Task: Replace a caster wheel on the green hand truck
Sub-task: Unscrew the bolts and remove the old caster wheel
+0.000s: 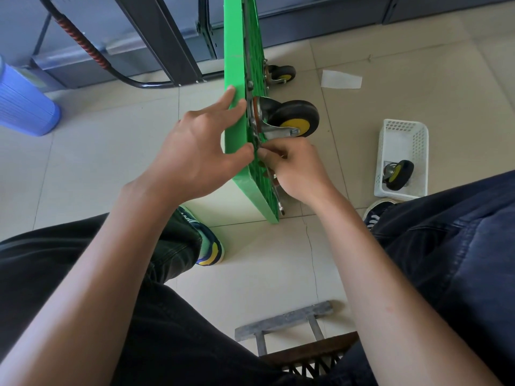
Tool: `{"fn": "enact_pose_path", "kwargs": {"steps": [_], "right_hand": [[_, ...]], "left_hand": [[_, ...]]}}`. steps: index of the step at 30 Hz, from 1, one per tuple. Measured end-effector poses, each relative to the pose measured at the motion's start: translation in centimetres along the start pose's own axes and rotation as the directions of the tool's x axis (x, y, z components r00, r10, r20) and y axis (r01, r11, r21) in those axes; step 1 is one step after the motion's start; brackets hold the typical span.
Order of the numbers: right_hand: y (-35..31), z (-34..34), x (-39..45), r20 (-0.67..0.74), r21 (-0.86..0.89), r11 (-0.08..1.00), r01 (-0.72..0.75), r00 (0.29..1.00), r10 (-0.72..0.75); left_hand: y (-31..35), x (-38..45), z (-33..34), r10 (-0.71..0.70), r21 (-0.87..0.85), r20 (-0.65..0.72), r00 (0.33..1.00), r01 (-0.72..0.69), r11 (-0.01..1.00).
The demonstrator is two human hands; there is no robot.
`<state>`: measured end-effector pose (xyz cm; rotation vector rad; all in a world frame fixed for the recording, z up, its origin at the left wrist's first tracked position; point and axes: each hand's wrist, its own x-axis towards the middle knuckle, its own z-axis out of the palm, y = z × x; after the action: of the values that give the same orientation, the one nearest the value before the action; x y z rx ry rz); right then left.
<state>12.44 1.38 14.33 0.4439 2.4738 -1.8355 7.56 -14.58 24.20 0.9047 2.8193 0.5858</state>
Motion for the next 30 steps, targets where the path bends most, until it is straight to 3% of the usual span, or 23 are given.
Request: {"fn": "enact_pose_path", "kwargs": {"steps": [3,8,10,14,19,22,26,30], "right_hand": [[-0.9,-0.3,-0.5,0.089,0.245,0.96,-0.133,0.989,0.115],[-2.8,-0.7,-0.8,0.213,0.558,0.773,-0.302,0.952,0.218],[-3.4,-0.9,-0.5,0.217,0.61,0.721,-0.329,0.944,0.247],[-4.3,-1.2,-0.1,0.201,0.602,0.723,-0.338,0.941,0.273],[-4.4,-1.2,0.2,0.212,0.547,0.762,-0.348,0.937,0.276],[-3.5,-0.9,0.2,0.193,0.406,0.861,-0.305,0.95,0.246],[-1.4,0.3,0.8,0.026,0.044,0.997,-0.07,0.997,0.069],[0.0,1.1,1.3,-0.078,-0.154,0.983,0.097,0.991,-0.11]], "left_hand": [[0.1,0.0,0.0,0.009,0.007,-0.002,1.0,-0.009,1.0],[0.0,0.0,0.0,0.017,-0.012,-0.004,1.0,-0.017,1.0],[0.1,0.1,0.0,0.019,-0.028,-0.001,1.0,-0.019,0.999],[-0.1,0.1,0.1,0.021,-0.04,-0.005,1.0,-0.021,0.999],[0.0,0.1,0.1,0.001,-0.042,-0.003,1.0,-0.001,0.999],[0.1,0.1,0.1,-0.004,-0.044,-0.003,1.0,0.004,0.999],[0.4,0.0,0.0,-0.018,-0.026,-0.004,1.0,0.018,0.999],[0.3,0.0,0.0,-0.014,-0.02,0.002,1.0,0.014,1.0]]}}
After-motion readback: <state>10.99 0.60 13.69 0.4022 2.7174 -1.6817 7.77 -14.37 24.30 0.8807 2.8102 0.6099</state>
